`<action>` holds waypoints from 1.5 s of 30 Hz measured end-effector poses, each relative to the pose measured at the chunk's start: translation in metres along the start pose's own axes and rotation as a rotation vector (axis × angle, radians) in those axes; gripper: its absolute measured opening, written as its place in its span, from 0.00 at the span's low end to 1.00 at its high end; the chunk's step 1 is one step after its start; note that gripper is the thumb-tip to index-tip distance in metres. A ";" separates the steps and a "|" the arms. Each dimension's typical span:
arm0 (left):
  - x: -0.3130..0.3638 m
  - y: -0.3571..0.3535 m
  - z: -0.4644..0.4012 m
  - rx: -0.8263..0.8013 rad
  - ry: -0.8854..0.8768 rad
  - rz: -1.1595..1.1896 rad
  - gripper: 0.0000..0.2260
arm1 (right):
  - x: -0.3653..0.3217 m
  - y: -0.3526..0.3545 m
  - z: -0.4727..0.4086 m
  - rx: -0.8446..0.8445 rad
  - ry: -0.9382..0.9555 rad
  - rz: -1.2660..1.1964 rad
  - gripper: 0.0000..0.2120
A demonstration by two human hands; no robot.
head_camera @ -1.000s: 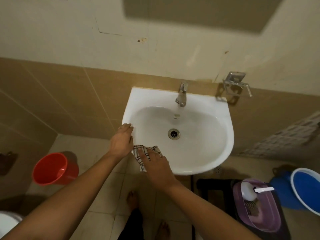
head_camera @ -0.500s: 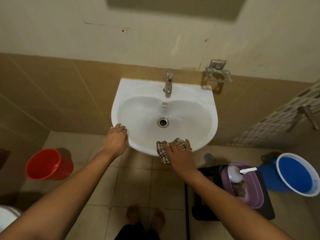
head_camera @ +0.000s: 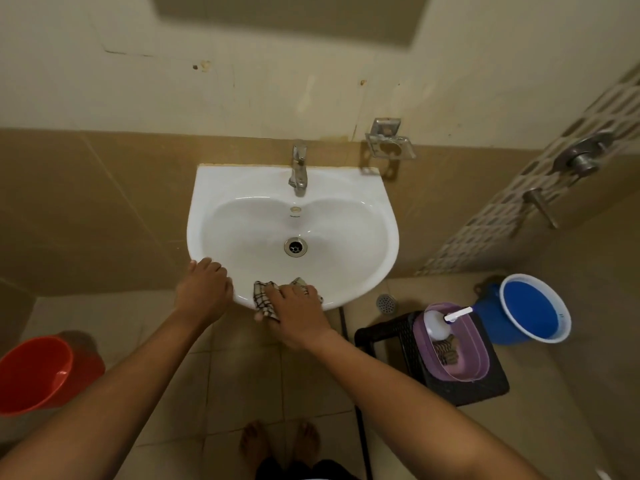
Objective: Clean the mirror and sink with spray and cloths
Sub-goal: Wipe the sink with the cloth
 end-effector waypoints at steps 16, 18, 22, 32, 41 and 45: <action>-0.006 0.003 -0.013 -0.062 0.035 -0.004 0.08 | 0.170 0.029 0.016 -0.150 -0.438 -0.098 0.23; -0.011 0.003 -0.017 -0.052 0.065 0.007 0.08 | 0.188 0.030 0.007 -0.167 -0.440 -0.057 0.24; -0.025 0.000 -0.032 -0.030 0.117 0.006 0.16 | 0.224 0.032 -0.021 -0.204 -0.424 0.047 0.31; -0.041 -0.012 -0.079 -0.050 0.285 0.053 0.34 | 0.279 0.042 -0.121 -0.024 -0.078 0.272 0.44; -0.038 -0.016 -0.097 -0.040 0.368 0.078 0.35 | 0.229 0.062 -0.224 -0.020 0.269 0.080 0.39; -0.033 -0.013 -0.104 -0.045 0.340 0.074 0.37 | 0.233 0.061 -0.228 -0.020 0.325 0.037 0.38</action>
Point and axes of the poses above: each hand's wrist, its own z-axis away from the middle knuckle, its own y-axis out of the back of the hand, x = y × z, the point moved 6 cm from there along -z, towards the middle knuckle, and after that the axes turned 3 degrees about z, right-handed, at the moved point
